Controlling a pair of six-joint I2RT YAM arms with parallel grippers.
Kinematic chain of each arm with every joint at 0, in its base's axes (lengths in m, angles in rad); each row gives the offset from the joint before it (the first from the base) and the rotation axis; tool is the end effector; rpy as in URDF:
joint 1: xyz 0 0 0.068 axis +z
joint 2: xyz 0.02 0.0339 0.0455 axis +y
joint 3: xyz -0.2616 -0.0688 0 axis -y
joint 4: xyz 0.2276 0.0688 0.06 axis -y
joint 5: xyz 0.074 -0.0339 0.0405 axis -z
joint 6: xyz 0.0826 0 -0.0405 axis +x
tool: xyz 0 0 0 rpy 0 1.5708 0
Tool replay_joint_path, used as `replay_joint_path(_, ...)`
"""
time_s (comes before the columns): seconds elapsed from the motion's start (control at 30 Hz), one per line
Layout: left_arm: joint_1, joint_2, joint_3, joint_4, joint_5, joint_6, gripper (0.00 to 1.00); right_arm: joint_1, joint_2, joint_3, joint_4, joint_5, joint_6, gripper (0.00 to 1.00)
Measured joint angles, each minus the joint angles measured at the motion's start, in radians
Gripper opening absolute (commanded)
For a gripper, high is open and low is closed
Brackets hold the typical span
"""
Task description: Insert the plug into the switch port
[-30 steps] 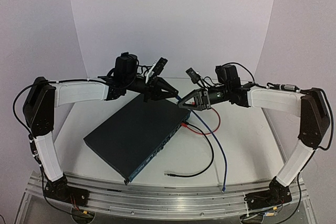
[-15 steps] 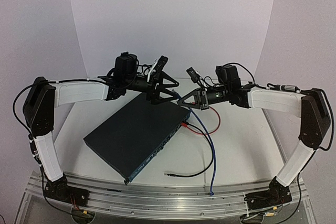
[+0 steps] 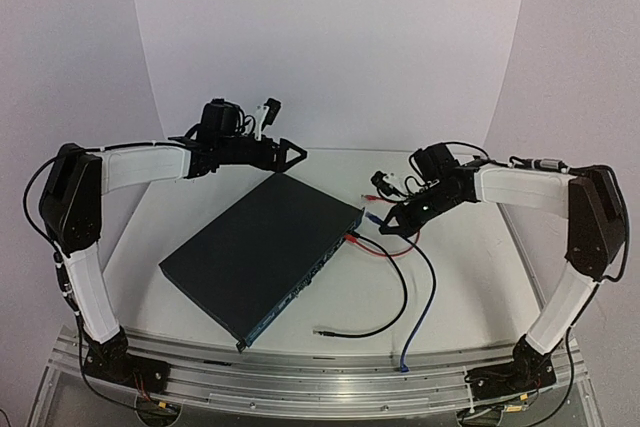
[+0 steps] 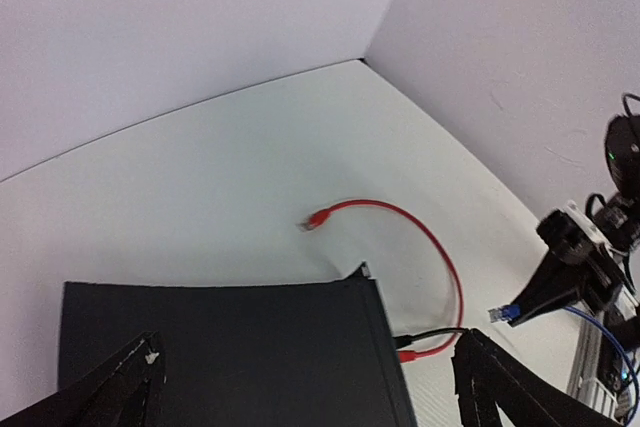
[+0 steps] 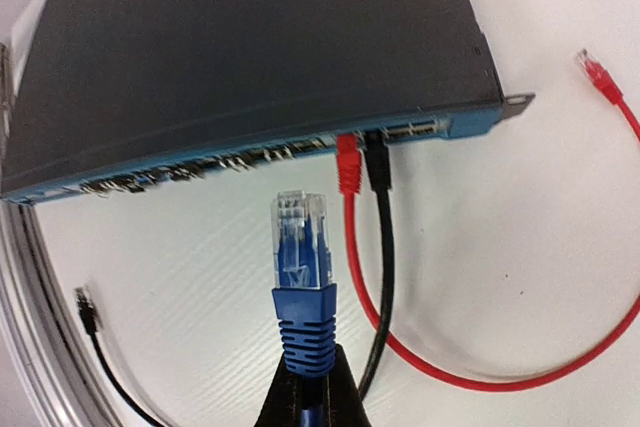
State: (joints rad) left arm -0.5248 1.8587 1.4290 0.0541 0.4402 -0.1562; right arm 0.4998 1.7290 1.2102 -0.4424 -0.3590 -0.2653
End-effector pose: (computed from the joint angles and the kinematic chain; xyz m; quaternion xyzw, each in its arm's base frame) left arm 0.3844 -0.2632 0.2695 0.2686 0.7706 -0.3535 0.4573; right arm 0.3154 0.2053 0.1870 -0.4001 0.8507 0.2037 0.2733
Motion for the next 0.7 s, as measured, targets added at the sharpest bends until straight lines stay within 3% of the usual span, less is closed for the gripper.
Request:
replay_joint_path(0.2, 0.053, 0.092, 0.088, -0.093, -0.100, -0.042, 1.00, 0.000, 0.148, 0.067, -0.045, 0.097, -0.057, 0.00)
replay_joint_path(0.7, 0.167, 0.350, 0.256, -0.206, -0.068, -0.049, 1.00, 0.000, 0.324, 0.198, -0.023, 0.175, -0.159, 0.00)
